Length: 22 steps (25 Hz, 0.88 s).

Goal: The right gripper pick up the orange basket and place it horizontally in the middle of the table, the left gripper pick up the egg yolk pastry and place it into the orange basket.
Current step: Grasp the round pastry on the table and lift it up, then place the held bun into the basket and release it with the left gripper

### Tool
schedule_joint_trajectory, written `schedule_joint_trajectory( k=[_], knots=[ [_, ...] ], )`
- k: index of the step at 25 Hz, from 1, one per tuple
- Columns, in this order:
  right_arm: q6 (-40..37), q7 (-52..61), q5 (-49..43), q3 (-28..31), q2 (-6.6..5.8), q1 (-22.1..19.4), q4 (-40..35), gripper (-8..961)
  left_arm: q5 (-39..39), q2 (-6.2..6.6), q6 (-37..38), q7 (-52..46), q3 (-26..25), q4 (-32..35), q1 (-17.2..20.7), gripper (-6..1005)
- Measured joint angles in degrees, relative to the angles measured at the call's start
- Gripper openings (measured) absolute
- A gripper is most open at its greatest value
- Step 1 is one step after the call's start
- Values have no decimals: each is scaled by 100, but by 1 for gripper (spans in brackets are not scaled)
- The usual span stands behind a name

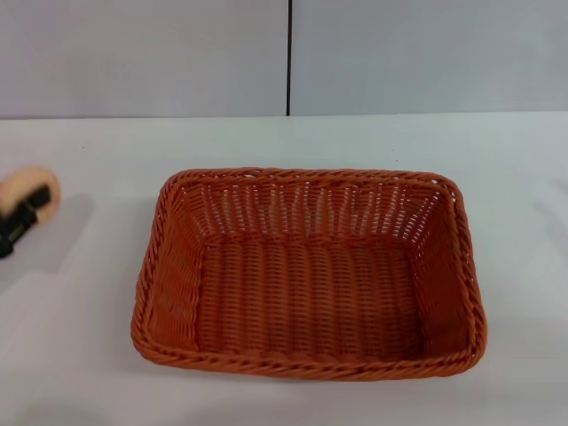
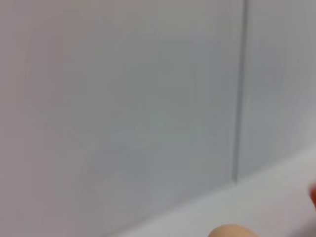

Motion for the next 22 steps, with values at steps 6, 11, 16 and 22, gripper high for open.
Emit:
schedule_joint_trajectory(
  k=[6,11,16,22],
  knots=[
    [-31,-3,0,-35,4,55,0,470,-649,-6,-888,20,50,45,-10,288],
    [-47,-3,-50,-62,5,116,0,471,-736,-34,-1819,-20,406,81,-273,247],
    [-54,-3,-169,-46,12,131,37,471,-944,-64,-2002,-201,1451,333,-641,192],
    [-89,-3,-204,-18,4,102,93,471,-1381,-85,-1364,-212,2757,789,-1035,282]
  ],
)
